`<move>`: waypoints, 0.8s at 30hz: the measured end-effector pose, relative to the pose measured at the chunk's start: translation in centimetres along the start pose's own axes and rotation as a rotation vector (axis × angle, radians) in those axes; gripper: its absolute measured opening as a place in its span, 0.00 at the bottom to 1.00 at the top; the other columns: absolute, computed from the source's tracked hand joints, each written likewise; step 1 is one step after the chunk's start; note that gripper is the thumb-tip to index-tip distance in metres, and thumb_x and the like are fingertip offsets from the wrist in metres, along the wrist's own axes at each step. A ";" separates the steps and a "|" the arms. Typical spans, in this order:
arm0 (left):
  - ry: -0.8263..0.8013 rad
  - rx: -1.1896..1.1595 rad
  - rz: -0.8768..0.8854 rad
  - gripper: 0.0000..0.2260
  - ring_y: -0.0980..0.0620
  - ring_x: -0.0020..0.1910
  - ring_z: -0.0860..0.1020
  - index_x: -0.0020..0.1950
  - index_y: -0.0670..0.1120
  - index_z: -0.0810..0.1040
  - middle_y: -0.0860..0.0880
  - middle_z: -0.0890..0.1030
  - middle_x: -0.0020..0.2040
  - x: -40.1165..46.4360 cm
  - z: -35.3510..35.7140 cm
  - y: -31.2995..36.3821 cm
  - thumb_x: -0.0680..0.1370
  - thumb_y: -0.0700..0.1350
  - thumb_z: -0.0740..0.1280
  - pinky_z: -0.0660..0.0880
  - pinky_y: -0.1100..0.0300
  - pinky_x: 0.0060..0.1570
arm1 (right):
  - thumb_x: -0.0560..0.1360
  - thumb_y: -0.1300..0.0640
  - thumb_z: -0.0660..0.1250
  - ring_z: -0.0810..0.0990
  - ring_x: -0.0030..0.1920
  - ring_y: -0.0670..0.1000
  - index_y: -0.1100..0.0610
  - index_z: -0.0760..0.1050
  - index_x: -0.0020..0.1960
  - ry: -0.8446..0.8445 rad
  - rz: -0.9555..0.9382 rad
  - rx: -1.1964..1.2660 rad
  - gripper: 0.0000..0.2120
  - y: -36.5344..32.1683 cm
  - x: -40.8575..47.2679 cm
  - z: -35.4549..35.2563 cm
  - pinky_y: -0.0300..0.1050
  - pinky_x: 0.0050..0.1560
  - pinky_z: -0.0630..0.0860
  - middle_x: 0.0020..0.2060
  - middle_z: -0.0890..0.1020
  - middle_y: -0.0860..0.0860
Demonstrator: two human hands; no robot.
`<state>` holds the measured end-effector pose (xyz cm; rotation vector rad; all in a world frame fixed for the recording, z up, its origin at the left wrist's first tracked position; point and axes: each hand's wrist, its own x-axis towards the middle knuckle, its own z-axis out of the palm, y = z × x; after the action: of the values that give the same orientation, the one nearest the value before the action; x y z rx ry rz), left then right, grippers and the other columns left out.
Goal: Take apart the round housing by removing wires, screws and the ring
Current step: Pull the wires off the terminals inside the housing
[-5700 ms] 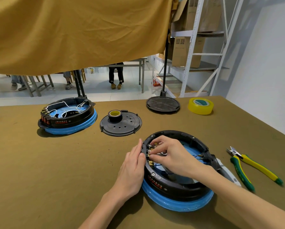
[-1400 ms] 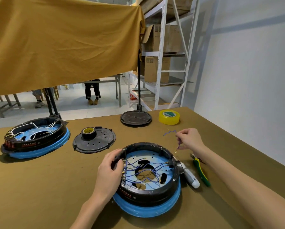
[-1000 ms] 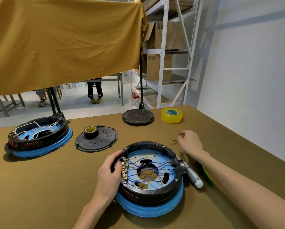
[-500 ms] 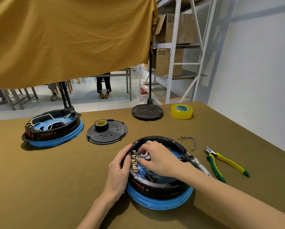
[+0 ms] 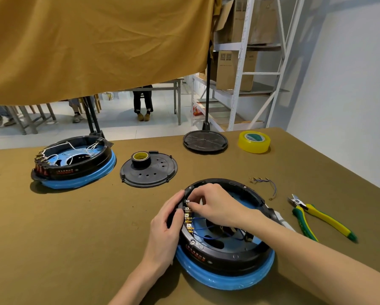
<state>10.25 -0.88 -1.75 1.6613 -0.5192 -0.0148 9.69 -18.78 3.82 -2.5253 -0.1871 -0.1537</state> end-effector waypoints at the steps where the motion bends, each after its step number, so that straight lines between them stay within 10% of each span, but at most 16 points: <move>1: 0.002 0.001 0.001 0.18 0.65 0.72 0.71 0.75 0.56 0.73 0.63 0.76 0.71 0.0 0.0 0.0 0.85 0.44 0.62 0.68 0.59 0.73 | 0.79 0.51 0.68 0.78 0.40 0.36 0.52 0.84 0.54 0.020 -0.008 -0.006 0.09 0.0 -0.1 0.1 0.30 0.40 0.70 0.42 0.83 0.42; 24: 0.017 0.095 0.026 0.18 0.64 0.72 0.71 0.75 0.53 0.73 0.60 0.76 0.71 -0.2 0.2 0.2 0.86 0.42 0.61 0.69 0.56 0.74 | 0.76 0.56 0.72 0.81 0.41 0.42 0.55 0.87 0.52 0.125 -0.030 0.011 0.08 -0.2 -0.8 0.0 0.31 0.42 0.74 0.42 0.86 0.46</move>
<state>9.90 -1.05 -1.64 1.7451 -0.5359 0.0438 8.88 -18.65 3.82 -2.4935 -0.1749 -0.3200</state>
